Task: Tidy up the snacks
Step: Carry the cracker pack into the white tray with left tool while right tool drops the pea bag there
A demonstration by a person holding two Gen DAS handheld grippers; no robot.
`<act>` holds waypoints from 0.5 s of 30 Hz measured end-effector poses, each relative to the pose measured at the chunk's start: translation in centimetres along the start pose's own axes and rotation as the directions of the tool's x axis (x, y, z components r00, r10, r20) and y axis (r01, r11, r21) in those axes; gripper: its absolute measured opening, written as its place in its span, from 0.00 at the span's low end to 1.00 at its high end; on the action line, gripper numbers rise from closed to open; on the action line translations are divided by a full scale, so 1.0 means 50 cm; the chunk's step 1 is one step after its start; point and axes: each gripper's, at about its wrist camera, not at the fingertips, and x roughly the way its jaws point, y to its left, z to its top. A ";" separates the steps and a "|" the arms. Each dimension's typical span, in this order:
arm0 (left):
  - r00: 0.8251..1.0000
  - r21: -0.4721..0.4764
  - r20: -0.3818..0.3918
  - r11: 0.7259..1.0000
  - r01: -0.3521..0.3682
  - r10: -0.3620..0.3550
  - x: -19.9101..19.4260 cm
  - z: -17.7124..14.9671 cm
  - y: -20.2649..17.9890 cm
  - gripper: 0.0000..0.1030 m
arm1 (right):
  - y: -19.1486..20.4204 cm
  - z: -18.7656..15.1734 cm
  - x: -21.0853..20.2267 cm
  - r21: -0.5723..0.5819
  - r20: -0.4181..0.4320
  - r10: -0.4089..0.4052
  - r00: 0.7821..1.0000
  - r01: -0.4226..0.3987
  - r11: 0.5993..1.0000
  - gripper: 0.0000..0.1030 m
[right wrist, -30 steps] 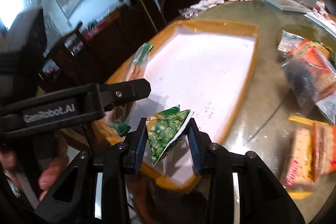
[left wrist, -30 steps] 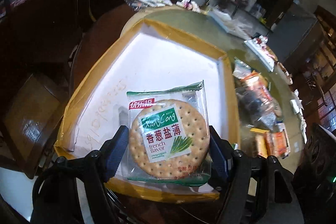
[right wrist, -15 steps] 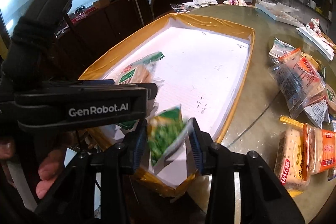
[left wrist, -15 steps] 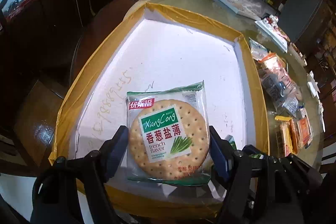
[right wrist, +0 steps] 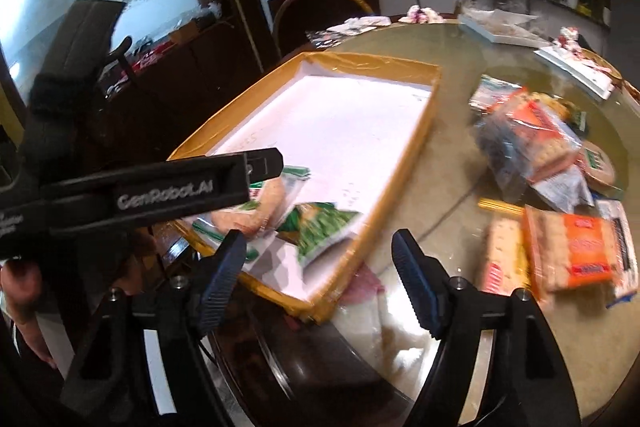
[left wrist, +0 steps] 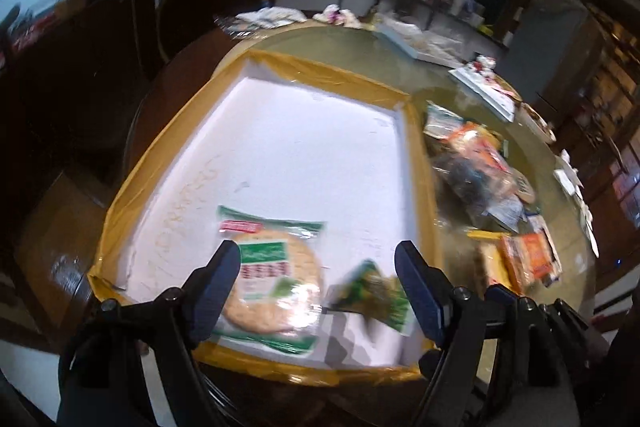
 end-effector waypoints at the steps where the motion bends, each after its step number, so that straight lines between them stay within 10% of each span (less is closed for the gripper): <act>1: 1.000 0.007 0.004 1.000 0.000 0.000 -0.003 -0.001 -0.008 0.77 | -0.010 -0.005 -0.011 0.014 0.008 -0.005 1.000 0.004 1.000 0.74; 15: 0.975 0.165 -0.065 0.962 0.219 -0.211 -0.002 -0.031 -0.199 0.77 | -0.205 -0.099 -0.145 0.208 0.091 -0.026 0.995 0.007 0.978 0.76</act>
